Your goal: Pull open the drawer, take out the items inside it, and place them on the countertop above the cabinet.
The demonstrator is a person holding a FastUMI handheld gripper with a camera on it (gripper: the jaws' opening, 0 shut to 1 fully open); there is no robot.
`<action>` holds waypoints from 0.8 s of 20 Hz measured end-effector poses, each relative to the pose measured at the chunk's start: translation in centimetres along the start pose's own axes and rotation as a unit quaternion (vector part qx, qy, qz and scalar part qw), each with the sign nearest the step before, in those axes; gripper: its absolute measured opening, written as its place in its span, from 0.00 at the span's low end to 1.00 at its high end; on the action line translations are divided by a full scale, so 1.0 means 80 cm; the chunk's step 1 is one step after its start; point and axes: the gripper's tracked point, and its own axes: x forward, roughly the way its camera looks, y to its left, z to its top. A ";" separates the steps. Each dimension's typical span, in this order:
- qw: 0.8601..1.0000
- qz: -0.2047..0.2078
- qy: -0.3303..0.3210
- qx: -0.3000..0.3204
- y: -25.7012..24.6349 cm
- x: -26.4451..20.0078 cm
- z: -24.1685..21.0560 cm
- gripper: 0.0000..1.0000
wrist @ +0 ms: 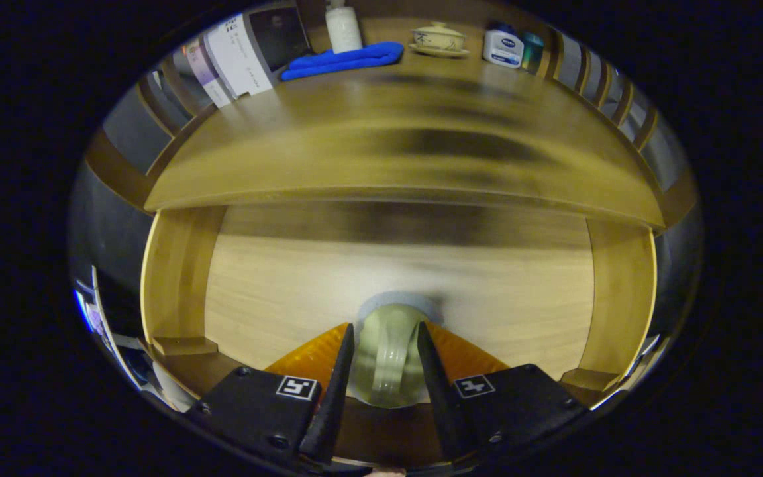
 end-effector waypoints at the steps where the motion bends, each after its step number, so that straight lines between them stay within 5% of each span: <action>1: 1.000 -0.008 0.003 -0.006 -0.002 0.000 -0.002 0.58; 5: 0.999 -0.028 -0.008 -0.021 -0.013 0.000 0.005 0.23; 16: 0.998 -0.007 -0.064 -0.015 -0.027 -0.088 0.032 0.21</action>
